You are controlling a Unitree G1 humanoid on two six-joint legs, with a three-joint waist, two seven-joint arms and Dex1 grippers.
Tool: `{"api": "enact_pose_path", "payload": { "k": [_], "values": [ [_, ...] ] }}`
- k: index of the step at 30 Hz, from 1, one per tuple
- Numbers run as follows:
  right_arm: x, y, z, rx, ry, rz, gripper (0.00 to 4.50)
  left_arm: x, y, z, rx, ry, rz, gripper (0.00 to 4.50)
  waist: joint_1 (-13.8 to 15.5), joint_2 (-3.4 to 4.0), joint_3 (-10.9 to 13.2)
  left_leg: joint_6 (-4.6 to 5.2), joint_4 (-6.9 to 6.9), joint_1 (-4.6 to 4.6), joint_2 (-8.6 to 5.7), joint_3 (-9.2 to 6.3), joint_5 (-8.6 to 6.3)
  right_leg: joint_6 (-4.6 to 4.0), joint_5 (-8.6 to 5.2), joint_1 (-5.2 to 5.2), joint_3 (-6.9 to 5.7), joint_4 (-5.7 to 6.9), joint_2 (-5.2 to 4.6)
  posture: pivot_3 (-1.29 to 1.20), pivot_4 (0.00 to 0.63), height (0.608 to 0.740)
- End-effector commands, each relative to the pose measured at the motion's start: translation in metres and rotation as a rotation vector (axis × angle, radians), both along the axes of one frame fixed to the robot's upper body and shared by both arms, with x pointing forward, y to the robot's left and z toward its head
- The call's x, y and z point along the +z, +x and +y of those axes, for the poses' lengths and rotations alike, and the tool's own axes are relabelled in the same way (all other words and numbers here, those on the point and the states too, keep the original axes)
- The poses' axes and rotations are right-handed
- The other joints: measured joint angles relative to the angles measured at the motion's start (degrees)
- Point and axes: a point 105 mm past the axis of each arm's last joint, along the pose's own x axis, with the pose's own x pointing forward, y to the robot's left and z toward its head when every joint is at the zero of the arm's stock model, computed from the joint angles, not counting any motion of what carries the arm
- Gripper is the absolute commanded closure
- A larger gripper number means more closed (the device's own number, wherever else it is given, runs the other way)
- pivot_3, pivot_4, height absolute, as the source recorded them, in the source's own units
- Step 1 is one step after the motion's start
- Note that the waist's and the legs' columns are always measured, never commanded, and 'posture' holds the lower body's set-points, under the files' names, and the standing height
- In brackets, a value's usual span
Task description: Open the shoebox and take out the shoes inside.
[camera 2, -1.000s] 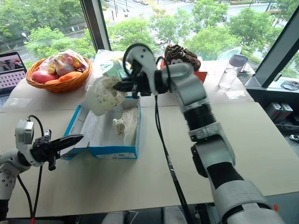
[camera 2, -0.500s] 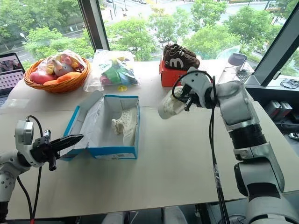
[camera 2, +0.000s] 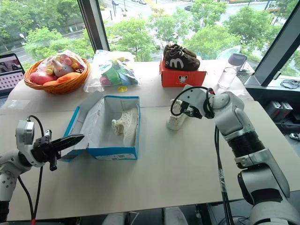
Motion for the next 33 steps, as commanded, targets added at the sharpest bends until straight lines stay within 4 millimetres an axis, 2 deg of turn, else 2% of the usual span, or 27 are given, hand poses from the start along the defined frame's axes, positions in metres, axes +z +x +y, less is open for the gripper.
{"api": "enact_pose_path", "payload": {
  "k": [1, 3, 5, 7, 9, 14, 18, 24, 26, 30, 31, 33],
  "values": [
    [0.000, -0.024, 0.066, 0.233, -0.032, 0.021, 0.04, 0.006, 0.000, -0.001, -0.003, 0.006, -0.020, 4.50, -0.20, 0.00, 0.00, 0.00, 0.01, 0.03, 0.00, 0.01, 0.00, 0.00, 0.00, 0.01, 0.01, 0.00, 0.00, 0.00, 0.150, 0.740],
    [-0.026, -0.035, 0.104, 0.340, -0.139, 0.047, 0.04, 0.006, 0.001, -0.002, -0.003, 0.005, -0.020, 4.50, -0.16, -0.02, -0.01, 0.00, 0.01, 0.07, 0.02, 0.00, 0.00, -0.02, 0.02, 0.02, 0.00, 0.05, 0.01, 0.00, 0.150, 0.740],
    [-0.053, -0.039, 0.128, 0.401, -0.248, 0.068, 0.04, 0.006, 0.001, -0.002, -0.002, 0.006, -0.019, 4.50, -0.07, -0.01, -0.01, 0.00, 0.01, 0.08, 0.02, -0.03, 0.00, -0.03, 0.01, 0.02, -0.02, 0.10, 0.03, 0.00, 0.150, 0.740],
    [-0.078, -0.033, 0.142, 0.409, -0.346, 0.093, 0.04, 0.005, 0.001, -0.003, -0.001, 0.007, -0.020, 4.50, 0.25, -0.04, -0.02, 0.00, 0.05, 0.03, 0.01, -0.03, 0.00, -0.02, 0.01, 0.01, -0.02, 0.10, 0.02, 0.00, 0.150, 0.740],
    [-0.092, -0.021, 0.149, 0.383, -0.386, 0.113, 0.04, 0.005, 0.001, -0.003, 0.002, 0.004, -0.023, 4.50, 0.56, -0.06, -0.03, 0.00, 0.14, -0.03, -0.01, -0.04, 0.00, -0.01, 0.02, 0.02, -0.06, 0.08, -0.01, 0.00, 0.150, 0.740],
    [-0.111, 0.013, 0.149, 0.258, -0.483, 0.073, 0.04, 0.003, -0.001, -0.004, 0.011, 0.003, -0.024, 4.50, 0.61, -0.07, -0.02, -0.01, 0.25, -0.08, -0.03, -0.02, 0.01, -0.08, 0.19, 0.03, -0.05, 0.02, -0.05, 0.00, 0.150, 0.740],
    [-0.132, 0.033, 0.132, 0.180, -0.645, 0.005, 0.04, 0.002, -0.003, -0.003, 0.021, 0.000, -0.024, 4.50, 0.20, -0.08, -0.03, -0.01, 0.10, -0.03, 0.00, -0.05, 0.01, -0.11, 0.17, 0.01, -0.08, 0.02, 0.00, 0.00, 0.150, 0.740],
    [-0.158, 0.025, 0.131, 0.259, -0.744, 0.047, 0.04, 0.002, -0.004, -0.002, 0.028, 0.002, -0.022, 4.50, 0.14, -0.12, -0.06, -0.01, 0.08, 0.10, -0.01, -0.06, 0.01, -0.33, 0.29, 0.12, -0.07, 0.03, 0.00, 0.00, 0.150, 0.740],
    [-0.165, 0.023, 0.130, 0.276, -0.760, 0.064, 0.04, 0.002, -0.004, -0.002, 0.028, 0.004, -0.023, 4.50, 0.16, -0.16, -0.08, -0.01, 0.09, 0.27, -0.01, -0.05, 0.01, 0.01, 0.09, 0.28, -0.07, 0.03, -0.01, 0.00, 0.150, 0.740],
    [-0.176, 0.017, 0.128, 0.306, -0.783, 0.116, 0.04, 0.001, -0.002, -0.002, 0.028, 0.007, -0.022, 4.50, 0.15, -0.18, -0.10, -0.02, 0.07, 0.73, -0.01, -0.07, 0.00, 0.02, 0.05, 0.75, -0.08, -0.03, 0.00, 0.00, 0.150, 0.740],
    [-0.179, 0.016, 0.128, 0.313, -0.787, 0.126, 0.55, 0.001, -0.002, -0.003, 0.028, 0.008, -0.023, 4.50, 0.15, -0.21, -0.12, -0.02, 0.07, 0.83, -0.01, -0.06, 0.00, 0.01, 0.04, 0.84, -0.07, -0.03, -0.01, 0.00, 0.150, 0.740],
    [-0.182, 0.015, 0.126, 0.314, -0.794, 0.142, 1.10, 0.001, -0.001, -0.003, 0.028, 0.009, -0.023, 4.50, 0.15, -0.25, -0.14, -0.02, 0.07, 0.87, -0.01, -0.08, 0.00, 0.01, 0.04, 0.88, -0.08, -0.03, -0.01, 0.00, 0.150, 0.740]
  ]
}}
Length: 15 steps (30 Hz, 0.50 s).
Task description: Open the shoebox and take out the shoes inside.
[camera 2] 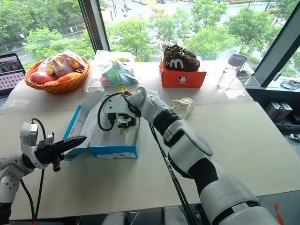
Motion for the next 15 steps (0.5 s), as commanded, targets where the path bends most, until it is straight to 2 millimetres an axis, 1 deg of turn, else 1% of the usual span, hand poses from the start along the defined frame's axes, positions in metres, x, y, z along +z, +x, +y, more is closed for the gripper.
{"api": "enact_pose_path", "payload": {
  "k": [1, 7, 10, 13, 15],
  "values": [
    [-0.030, -0.002, -0.014, -0.028, -0.077, 0.078, 1.47, 0.008, 0.001, -0.001, -0.001, 0.015, -0.044, 4.50, 0.00, -0.03, -0.02, 0.00, 0.00, 0.00, 0.00, 0.00, 0.00, 0.00, 0.00, 0.00, 0.00, 0.00, 0.00, 0.00, 0.150, 0.740],
    [-0.044, -0.003, -0.019, -0.064, -0.094, 0.119, 3.54, 0.007, 0.003, -0.002, 0.005, 0.018, -0.049, 4.50, -0.01, -0.14, -0.11, 0.00, 0.00, 0.02, 0.00, 0.00, 0.00, 0.00, 0.00, 0.01, 0.00, 0.01, 0.00, 0.00, 0.150, 0.740],
    [-0.046, -0.002, -0.019, -0.076, -0.087, 0.132, 4.40, 0.007, 0.003, -0.002, 0.007, 0.021, -0.051, 4.50, -0.03, -0.24, -0.20, 0.00, -0.01, 0.04, 0.00, 0.00, 0.00, -0.01, -0.01, 0.03, 0.00, 0.00, 0.00, 0.00, 0.150, 0.740],
    [-0.046, -0.002, -0.019, -0.081, -0.080, 0.135, 4.45, 0.007, 0.003, -0.002, 0.008, 0.022, -0.052, 4.50, -0.02, -0.25, -0.23, 0.00, -0.01, 0.04, 0.00, -0.01, 0.00, -0.01, -0.01, 0.04, 0.00, 0.00, 0.00, 0.00, 0.150, 0.740],
    [-0.040, -0.003, -0.016, -0.075, -0.047, 0.151, 4.45, 0.007, 0.003, -0.002, 0.010, 0.024, -0.051, 4.50, -0.02, -0.26, -0.23, 0.00, -0.01, 0.04, 0.00, -0.01, 0.00, -0.01, -0.01, 0.03, 0.00, 0.00, 0.00, 0.00, 0.150, 0.740]
  ]
}}
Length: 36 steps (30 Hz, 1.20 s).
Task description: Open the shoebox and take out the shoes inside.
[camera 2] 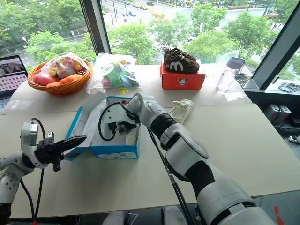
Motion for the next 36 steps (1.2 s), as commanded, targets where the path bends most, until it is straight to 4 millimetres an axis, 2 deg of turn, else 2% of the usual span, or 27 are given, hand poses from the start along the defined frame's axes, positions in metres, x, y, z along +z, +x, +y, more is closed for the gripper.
{"api": "enact_pose_path", "payload": {
  "k": [1, 7, 9, 10, 12, 14, 17, 22, 26, 29, 30, 32, 34, 36],
  "values": [
    [-0.019, -0.002, -0.009, -0.045, 0.003, 0.097, 4.45, 0.007, 0.000, -0.001, 0.002, 0.013, -0.042, 4.50, 0.00, -0.01, 0.00, 0.00, 0.00, 0.00, 0.00, 0.00, 0.00, 0.00, 0.00, 0.00, 0.00, 0.00, 0.00, 0.00, 0.150, 0.740],
    [0.037, 0.000, 0.003, -0.036, 0.251, 0.109, 4.45, 0.008, 0.002, -0.001, 0.007, 0.016, -0.042, 4.50, -0.02, -0.09, 0.00, 0.00, -0.01, -0.11, 0.00, 0.00, 0.00, 0.00, 0.00, -0.10, 0.00, -0.02, 0.00, 0.00, 0.150, 0.740],
    [0.074, -0.005, 0.004, -0.010, 0.403, 0.145, 4.45, 0.008, 0.002, 0.000, 0.011, 0.019, -0.041, 4.50, -0.02, -0.03, 0.06, 0.00, -0.01, -0.23, 0.00, 0.00, 0.00, 0.00, 0.01, -0.21, 0.00, -0.02, 0.00, 0.00, 0.150, 0.740],
    [0.083, -0.008, 0.003, -0.001, 0.441, 0.159, 4.45, 0.008, 0.002, 0.000, 0.012, 0.019, -0.041, 4.50, -0.01, -0.02, 0.09, 0.00, -0.01, -0.36, 0.00, -0.02, 0.00, 0.00, 0.01, -0.32, -0.01, -0.02, 0.00, 0.00, 0.150, 0.740],
    [0.097, -0.014, 0.000, 0.008, 0.493, 0.178, 4.45, 0.008, 0.001, 0.000, 0.015, 0.021, -0.041, 4.50, -0.02, 0.00, 0.09, 0.00, -0.01, -0.63, 0.00, -0.02, 0.00, -0.01, 0.03, -0.60, -0.01, 0.00, 0.00, 0.00, 0.150, 0.740],
    [0.108, -0.019, -0.003, 0.010, 0.533, 0.182, 4.45, 0.008, 0.001, 0.001, 0.017, 0.023, -0.040, 4.50, -0.02, 0.00, 0.10, 0.00, -0.06, -0.76, 0.00, -0.02, 0.00, -0.37, 0.24, -0.75, -0.01, 0.02, -0.01, 0.00, 0.150, 0.740],
    [0.117, -0.023, -0.006, -0.005, 0.577, 0.178, 4.45, 0.008, 0.001, 0.001, 0.020, 0.026, -0.039, 4.50, -0.09, 0.00, 0.09, 0.00, -0.11, -0.87, 0.00, -0.01, 0.00, -0.41, 0.27, -0.88, -0.01, 0.02, 0.00, 0.00, 0.150, 0.740],
    [0.139, -0.018, -0.019, -0.086, 0.706, 0.177, 4.45, 0.008, 0.001, 0.000, 0.017, 0.026, -0.039, 4.50, -0.06, 0.00, 0.10, 0.00, -0.08, -0.92, 0.00, 0.01, 0.00, -0.41, 0.27, -0.90, -0.01, 0.01, -0.01, 0.00, 0.150, 0.740],
    [0.185, -0.009, -0.054, -0.198, 0.957, 0.172, 4.45, 0.013, -0.002, -0.002, -0.004, 0.001, -0.057, 4.50, 0.22, 0.00, 0.10, 0.01, -0.06, -0.93, -0.01, 0.00, 0.00, -0.41, 0.27, -0.90, -0.01, 0.01, -0.01, 0.00, 0.150, 0.740],
    [0.209, -0.007, -0.085, -0.284, 1.112, 0.159, 4.45, 0.021, -0.004, -0.003, -0.012, -0.015, -0.089, 4.50, 0.50, 0.00, 0.10, 0.00, -0.06, -0.97, -0.01, 0.00, 0.00, -0.41, 0.27, -0.90, -0.01, -0.04, -0.02, 0.00, 0.150, 0.740],
    [0.212, -0.007, -0.092, -0.304, 1.141, 0.152, 4.45, 0.023, -0.005, -0.003, -0.012, -0.018, -0.098, 4.50, 0.54, 0.00, 0.10, 0.01, -0.06, -0.98, -0.01, 0.00, 0.00, -0.41, 0.27, -0.90, -0.01, -0.05, -0.03, 0.00, 0.150, 0.740],
    [0.226, -0.008, -0.130, -0.390, 1.249, 0.122, 4.45, 0.034, -0.006, -0.003, -0.013, -0.038, -0.135, 4.50, 0.51, 0.00, 0.10, 0.00, -0.08, -1.00, -0.02, 0.02, 0.00, -0.41, 0.27, -0.92, -0.01, -0.07, -0.03, 0.00, 0.150, 0.740],
    [0.228, -0.010, -0.164, -0.483, 1.296, 0.081, 4.45, 0.038, -0.009, -0.004, -0.019, -0.036, -0.154, 4.50, 0.78, 0.00, 0.10, 0.01, -0.10, -1.04, -0.01, 0.00, 0.00, -0.41, 0.27, -0.95, -0.03, -0.08, -0.03, 0.00, 0.150, 0.740],
    [0.225, -0.012, -0.185, -0.550, 1.313, 0.054, 4.45, 0.040, -0.010, -0.004, -0.016, -0.036, -0.160, 4.50, 1.12, 0.00, 0.10, 0.01, -0.11, -1.04, -0.03, 0.01, 0.00, -0.40, 0.26, -0.94, -0.02, -0.11, -0.06, 0.00, 0.150, 0.740]
  ]
}}
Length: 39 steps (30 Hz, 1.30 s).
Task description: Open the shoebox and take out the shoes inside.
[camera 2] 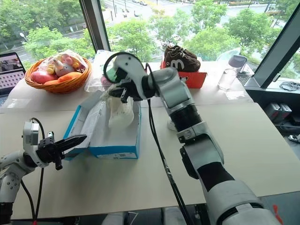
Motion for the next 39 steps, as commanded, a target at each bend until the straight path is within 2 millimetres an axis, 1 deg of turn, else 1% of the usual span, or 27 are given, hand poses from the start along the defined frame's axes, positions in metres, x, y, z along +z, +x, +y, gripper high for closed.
{"api": "enact_pose_path", "payload": {
  "k": [1, 2, 3, 4, 5, 6, 8, 10, 12, 13, 16, 17, 18, 21, 24, 26, 29, 30, 32, 33, 34, 35, 36, 37, 39],
  "values": [
    [0.016, -0.013, -0.044, -0.122, 0.072, -0.034, 4.45, 0.016, -0.006, 0.000, -0.002, -0.001, -0.064, 4.50, 0.23, 0.02, 0.01, 0.00, 0.01, 0.00, 0.00, 0.04, 0.00, 0.01, -0.01, 0.01, 0.01, -0.01, -0.01, 0.00, 0.150, 0.740],
    [0.015, -0.014, -0.049, -0.137, 0.078, -0.030, 4.45, 0.017, -0.007, 0.001, -0.003, -0.002, -0.066, 4.50, 0.20, 0.07, 0.04, 0.00, 0.01, 0.01, -0.02, 0.06, 0.00, 0.01, -0.01, 0.01, 0.03, -0.01, -0.04, 0.00, 0.150, 0.740],
    [0.012, -0.017, -0.068, -0.176, 0.086, -0.016, 4.45, 0.017, -0.008, 0.000, -0.007, -0.002, -0.067, 4.50, 0.00, 0.13, 0.08, 0.00, 0.02, 0.03, -0.03, 0.09, 0.00, 0.01, -0.01, 0.01, 0.06, 0.00, -0.04, 0.00, 0.150, 0.740],
    [0.003, -0.019, -0.090, -0.235, 0.074, 0.000, 4.45, 0.017, -0.010, 0.000, -0.013, 0.001, -0.067, 4.50, -0.11, 0.14, 0.09, 0.01, 0.03, 0.05, -0.02, 0.13, 0.00, 0.02, -0.01, -0.01, 0.08, 0.00, -0.03, 0.00, 0.150, 0.740],
    [-0.009, -0.020, -0.109, -0.293, 0.054, 0.027, 4.45, 0.016, -0.012, -0.001, -0.018, 0.002, -0.066, 4.50, -0.14, 0.14, 0.09, 0.01, 0.02, 0.05, -0.02, 0.12, 0.01, 0.06, -0.03, -0.02, 0.09, 0.01, -0.02, 0.00, 0.150, 0.740],
    [-0.021, -0.021, -0.123, -0.332, 0.034, 0.055, 4.45, 0.016, -0.012, -0.001, -0.021, 0.004, -0.067, 4.50, 0.02, 0.13, 0.08, 0.02, 0.03, 0.07, -0.01, 0.09, 0.01, 0.29, -0.17, 0.01, 0.08, 0.02, -0.01, 0.00, 0.150, 0.740],
    [-0.041, -0.019, -0.137, -0.374, 0.022, 0.105, 4.45, 0.016, -0.013, -0.002, -0.028, 0.005, -0.068, 4.50, 0.38, 0.16, 0.10, 0.02, 0.04, 0.09, -0.05, 0.11, 0.01, 0.45, -0.28, 0.10, 0.10, 0.00, -0.05, 0.00, 0.150, 0.740],
    [-0.059, -0.017, -0.145, -0.403, 0.014, 0.153, 4.45, 0.018, -0.014, -0.003, -0.040, 0.005, -0.070, 4.50, 0.15, 0.18, 0.11, 0.02, 0.07, 0.08, -0.08, 0.17, 0.01, 0.46, -0.27, 0.07, 0.16, -0.02, -0.09, 0.00, 0.150, 0.740],
    [-0.086, -0.015, -0.155, -0.445, 0.011, 0.213, 4.45, 0.020, -0.014, -0.004, -0.051, 0.016, -0.076, 4.50, -0.37, 0.22, 0.13, 0.02, 0.10, 0.12, -0.05, 0.25, 0.01, 0.47, -0.23, 0.07, 0.21, 0.03, -0.07, 0.00, 0.150, 0.740],
    [-0.096, -0.015, -0.160, -0.463, 0.012, 0.232, 4.45, 0.021, -0.014, -0.004, -0.053, 0.018, -0.078, 4.50, -0.37, 0.22, 0.13, 0.05, 0.10, 0.13, -0.05, 0.25, 0.03, 0.47, -0.23, 0.07, 0.22, 0.03, -0.07, 0.00, 0.150, 0.740],
    [-0.096, -0.015, -0.160, -0.463, 0.012, 0.232, 4.45, 0.021, -0.014, -0.004, -0.053, 0.018, -0.078, 4.50, -0.37, 0.22, 0.13, 0.05, 0.10, 0.13, -0.05, 0.25, 0.03, 0.47, -0.23, 0.07, 0.22, 0.03, -0.07, 0.00, 0.150, 0.740],
    [-0.096, -0.015, -0.160, -0.463, 0.012, 0.232, 4.45, 0.021, -0.014, -0.004, -0.053, 0.018, -0.078, 4.50, -1.25, 0.53, 0.32, 0.05, 0.10, 0.13, -0.05, 0.25, 0.03, 0.47, -0.23, 0.07, 0.22, 0.03, -0.07, 0.00, 0.150, 0.740],
    [-0.102, -0.014, -0.162, -0.473, 0.012, 0.241, 4.45, 0.022, -0.014, -0.003, -0.054, 0.019, -0.079, 4.50, -1.21, 0.53, 0.32, 0.09, 0.14, 0.18, -0.06, 0.32, 0.06, 0.53, -0.16, 0.08, 0.33, 0.07, -0.04, 0.00, 0.150, 0.740],
    [-0.144, -0.008, -0.164, -0.497, -0.018, 0.292, 4.45, 0.024, -0.011, 0.000, -0.058, 0.043, -0.079, 4.50, -0.99, 0.36, 0.22, 0.09, 0.12, 0.17, -0.04, 0.22, 0.06, 0.53, -0.18, 0.12, 0.28, 0.04, 0.03, 0.00, 0.150, 0.740],
    [-0.171, -0.005, -0.170, -0.532, -0.073, 0.337, 4.45, 0.024, -0.010, 0.001, -0.058, 0.050, -0.081, 4.50, -0.85, 0.41, 0.25, 0.09, 0.17, 0.12, -0.07, 0.22, 0.06, 0.56, -0.17, 0.16, 0.28, -0.01, -0.01, 0.00, 0.150, 0.740],
    [-0.192, -0.005, -0.173, -0.553, -0.136, 0.376, 4.45, 0.025, -0.010, 0.002, -0.057, 0.051, -0.083, 4.50, -0.90, 0.52, 0.31, 0.09, 0.22, 0.09, -0.14, 0.27, 0.06, 0.61, -0.15, 0.15, 0.32, -0.01, -0.10, 0.00, 0.150, 0.740],
    [-0.220, -0.004, -0.179, -0.595, -0.230, 0.432, 4.45, 0.026, -0.010, 0.003, -0.054, 0.054, -0.084, 4.50, -0.94, 0.36, 0.22, 0.09, 0.25, 0.21, -0.12, 0.29, 0.06, 0.64, -0.13, 0.25, 0.33, 0.00, -0.09, 0.00, 0.150, 0.740],
    [-0.225, -0.004, -0.180, -0.607, -0.256, 0.436, 4.45, 0.026, -0.011, 0.004, -0.054, 0.055, -0.084, 4.50, -0.92, 0.34, 0.21, 0.09, 0.26, 0.36, -0.12, 0.28, 0.06, 0.64, -0.14, 0.38, 0.32, -0.01, -0.08, 0.00, 0.150, 0.740],
    [-0.225, -0.003, -0.180, -0.609, -0.252, 0.431, 4.45, 0.027, -0.011, 0.005, -0.054, 0.055, -0.083, 4.50, -0.84, 0.26, 0.16, 0.09, 0.24, 0.77, -0.11, 0.26, 0.05, 0.62, -0.17, 0.85, 0.28, -0.11, -0.09, 0.00, 0.150, 0.740],
    [-0.224, -0.003, -0.181, -0.614, -0.253, 0.426, 4.45, 0.027, -0.011, 0.005, -0.054, 0.056, -0.082, 4.50, -0.85, 0.23, 0.15, 0.09, 0.25, 0.87, -0.11, 0.25, 0.05, 0.38, -0.31, 0.95, 0.28, -0.13, -0.09, 0.00, 0.150, 0.740],
    [-0.222, -0.003, -0.182, -0.617, -0.244, 0.419, 3.47, 0.027, -0.011, 0.006, -0.054, 0.057, -0.081, 4.50, -0.91, 0.20, 0.12, 0.09, 0.25, 0.91, -0.11, 0.25, 0.05, 0.28, -0.37, 1.00, 0.29, -0.17, -0.09, 0.00, 0.150, 0.740],
    [-0.219, -0.003, -0.182, -0.615, -0.240, 0.412, 3.23, 0.027, -0.012, 0.006, -0.056, 0.057, -0.079, 4.50, -0.95, 0.15, 0.09, 0.09, 0.26, 0.92, -0.11, 0.26, 0.05, 0.28, -0.37, 1.02, 0.31, -0.17, -0.09, 0.00, 0.150, 0.740],
    [-0.217, -0.004, -0.181, -0.611, -0.244, 0.403, 2.82, 0.027, -0.012, 0.007, -0.058, 0.058, -0.077, 4.50, -0.96, 0.14, 0.09, 0.09, 0.26, 0.93, -0.11, 0.26, 0.05, 0.27, -0.37, 1.03, 0.31, -0.17, -0.09, 0.00, 0.150, 0.740],
    [-0.214, -0.004, -0.181, -0.612, -0.263, 0.390, 2.56, 0.027, -0.012, 0.007, -0.059, 0.059, -0.077, 4.50, -0.96, 0.14, 0.09, 0.08, 0.26, 0.92, -0.11, 0.26, 0.05, 0.27, -0.37, 1.02, 0.31, -0.17, -0.09, 0.00, 0.150, 0.740],
    [-0.210, -0.005, -0.183, -0.629, -0.334, 0.365, 1.87, 0.027, -0.011, 0.007, -0.061, 0.059, -0.076, 4.50, -1.03, 0.14, 0.09, 0.09, 0.23, 0.90, -0.11, 0.26, 0.05, 0.32, -0.34, 0.98, 0.31, -0.17, -0.09, 0.00, 0.150, 0.740]
  ]
}}
